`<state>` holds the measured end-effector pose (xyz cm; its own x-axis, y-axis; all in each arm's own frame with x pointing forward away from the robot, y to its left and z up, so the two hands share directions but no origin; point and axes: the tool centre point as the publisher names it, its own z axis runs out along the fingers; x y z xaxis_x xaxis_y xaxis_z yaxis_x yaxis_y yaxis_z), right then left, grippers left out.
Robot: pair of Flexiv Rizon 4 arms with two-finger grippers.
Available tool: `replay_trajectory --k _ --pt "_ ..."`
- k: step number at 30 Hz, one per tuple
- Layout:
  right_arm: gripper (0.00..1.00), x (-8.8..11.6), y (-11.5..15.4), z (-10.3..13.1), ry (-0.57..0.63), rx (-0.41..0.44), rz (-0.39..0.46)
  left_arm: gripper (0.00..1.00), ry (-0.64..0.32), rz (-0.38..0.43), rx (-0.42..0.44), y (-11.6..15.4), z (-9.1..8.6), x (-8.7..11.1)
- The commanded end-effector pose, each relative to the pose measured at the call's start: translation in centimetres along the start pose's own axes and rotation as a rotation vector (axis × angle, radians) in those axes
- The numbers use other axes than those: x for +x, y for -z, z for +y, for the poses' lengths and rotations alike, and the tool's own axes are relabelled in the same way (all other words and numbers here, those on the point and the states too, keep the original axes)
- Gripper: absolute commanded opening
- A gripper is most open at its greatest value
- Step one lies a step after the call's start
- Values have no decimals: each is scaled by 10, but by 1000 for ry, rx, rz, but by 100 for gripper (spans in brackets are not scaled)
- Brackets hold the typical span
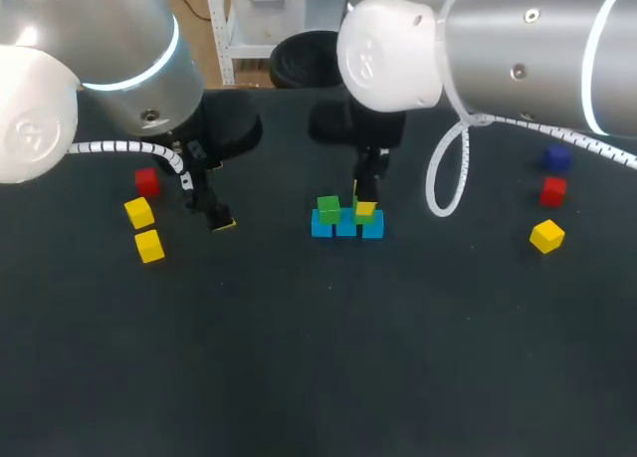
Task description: Place the blue cubes, place green cubes on the blue cubes, place the yellow cubes on the green cubes, then place the red cubes on the yellow cubes, and place purple cube on the red cubes.
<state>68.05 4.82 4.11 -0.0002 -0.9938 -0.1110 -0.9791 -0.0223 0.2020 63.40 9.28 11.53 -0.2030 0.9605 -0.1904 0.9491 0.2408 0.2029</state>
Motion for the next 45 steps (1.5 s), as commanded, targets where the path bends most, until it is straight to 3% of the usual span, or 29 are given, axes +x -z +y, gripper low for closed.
replay_trajectory --k 1,45 --pt "0 0 -1 -3 1 -4 -2 100 -1 0 0 0 0 0" --pt "0 3 -9 -6 1 -29 -3 100 -1 0 0 0 0 0"
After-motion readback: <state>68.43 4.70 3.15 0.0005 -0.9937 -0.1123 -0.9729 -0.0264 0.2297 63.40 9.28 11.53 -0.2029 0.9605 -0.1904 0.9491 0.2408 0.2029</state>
